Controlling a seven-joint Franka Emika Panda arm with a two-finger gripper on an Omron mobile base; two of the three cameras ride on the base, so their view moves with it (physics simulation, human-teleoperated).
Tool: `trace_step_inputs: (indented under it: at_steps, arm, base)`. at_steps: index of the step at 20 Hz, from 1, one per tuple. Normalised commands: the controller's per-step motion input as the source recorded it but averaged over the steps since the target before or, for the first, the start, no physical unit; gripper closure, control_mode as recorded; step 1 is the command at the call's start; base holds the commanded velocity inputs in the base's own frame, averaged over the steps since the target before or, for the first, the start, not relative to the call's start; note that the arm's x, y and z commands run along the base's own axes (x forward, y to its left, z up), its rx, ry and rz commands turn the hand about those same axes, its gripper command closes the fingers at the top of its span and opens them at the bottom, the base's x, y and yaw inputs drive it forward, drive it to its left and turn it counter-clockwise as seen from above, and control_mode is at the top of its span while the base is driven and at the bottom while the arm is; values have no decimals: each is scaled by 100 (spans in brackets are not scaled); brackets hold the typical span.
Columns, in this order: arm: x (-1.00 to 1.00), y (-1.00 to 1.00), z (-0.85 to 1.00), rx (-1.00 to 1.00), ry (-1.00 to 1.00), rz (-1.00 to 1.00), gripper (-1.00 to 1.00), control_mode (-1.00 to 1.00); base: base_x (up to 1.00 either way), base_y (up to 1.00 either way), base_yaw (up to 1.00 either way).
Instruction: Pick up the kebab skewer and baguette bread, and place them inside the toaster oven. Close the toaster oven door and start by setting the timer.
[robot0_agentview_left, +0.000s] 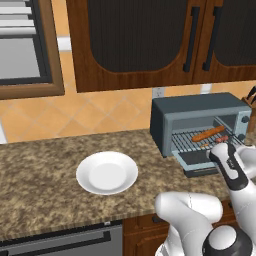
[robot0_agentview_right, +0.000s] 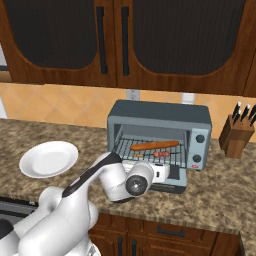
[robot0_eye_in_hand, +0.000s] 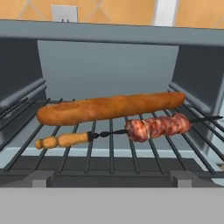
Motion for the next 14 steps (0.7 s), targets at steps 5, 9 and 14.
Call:
trace_step_inputs:
  at_steps: [5,9,14]
  arm:
    - [7,0,0,0,0,0,-100,-100]
    - [0,0,-4,0,0,0,-100,-100]
    - [0,0,-6,0,0,0,-100,-100]
  base:
    - [0,0,0]
    - [0,0,0]
    - [0,0,0]
